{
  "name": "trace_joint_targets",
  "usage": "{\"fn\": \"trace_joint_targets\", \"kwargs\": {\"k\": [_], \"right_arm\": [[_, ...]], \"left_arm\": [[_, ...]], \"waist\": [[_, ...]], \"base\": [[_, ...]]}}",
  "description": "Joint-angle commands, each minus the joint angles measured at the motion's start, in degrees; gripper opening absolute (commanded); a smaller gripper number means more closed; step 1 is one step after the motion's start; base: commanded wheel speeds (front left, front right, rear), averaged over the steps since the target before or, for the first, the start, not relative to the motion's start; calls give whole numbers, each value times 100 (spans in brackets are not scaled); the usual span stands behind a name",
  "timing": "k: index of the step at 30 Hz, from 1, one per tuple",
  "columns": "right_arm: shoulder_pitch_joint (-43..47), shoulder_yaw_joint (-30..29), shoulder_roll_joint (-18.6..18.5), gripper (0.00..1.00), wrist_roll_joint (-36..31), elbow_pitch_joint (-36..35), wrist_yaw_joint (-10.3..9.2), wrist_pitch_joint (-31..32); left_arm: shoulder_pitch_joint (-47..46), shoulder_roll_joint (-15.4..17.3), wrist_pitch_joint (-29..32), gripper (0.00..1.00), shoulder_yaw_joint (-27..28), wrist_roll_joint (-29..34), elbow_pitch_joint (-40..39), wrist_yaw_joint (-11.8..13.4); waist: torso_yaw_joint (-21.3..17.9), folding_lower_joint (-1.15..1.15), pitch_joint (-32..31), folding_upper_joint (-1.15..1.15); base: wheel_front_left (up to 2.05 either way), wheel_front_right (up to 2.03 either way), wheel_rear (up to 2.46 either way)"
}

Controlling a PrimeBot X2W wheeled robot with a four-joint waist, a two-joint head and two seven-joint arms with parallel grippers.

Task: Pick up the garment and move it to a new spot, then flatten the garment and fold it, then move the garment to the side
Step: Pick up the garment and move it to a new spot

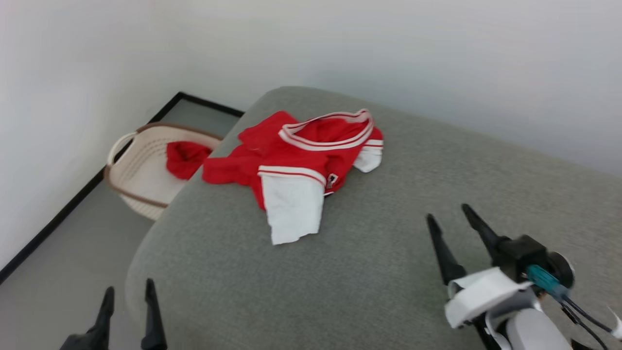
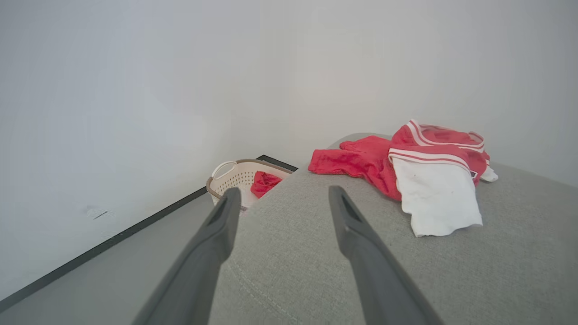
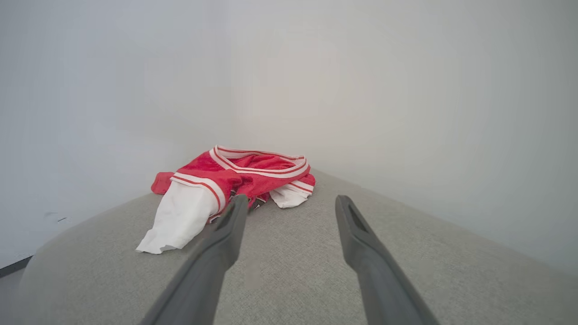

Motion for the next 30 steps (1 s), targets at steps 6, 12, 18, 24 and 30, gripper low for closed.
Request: {"fn": "trace_joint_targets", "kwargs": {"k": [6, 12, 18, 24, 30], "right_arm": [[-419, 416, -59, 100, 200, 342, -8, -60], [-560, 524, -133, 100, 314, 557, -8, -127], [-335, 224, -162, 100, 238, 542, -8, -154], [-134, -79, -106, 100, 12, 246, -8, -166], [-457, 27, -59, 100, -220, -20, -8, -97]], "left_arm": [[274, -41, 0, 100, 23, -190, -288, 170], [302, -47, 0, 100, -86, -276, -346, 179], [-145, 133, 1, 100, -318, -14, -17, -102], [-1349, 630, 1, 100, -833, 59, 702, -415], [-3073, 1230, 13, 100, -1311, -454, 1756, -492]], "waist": [[228, 0, 236, 0], [216, 0, 275, 0], [132, 0, 283, 0], [-180, 0, 439, 0], [-865, 0, 1130, 0]], "base": [[0, 0, 0], [0, 0, 0], [0, 0, 0], [0, 0, 0], [0, 0, 0]]}}
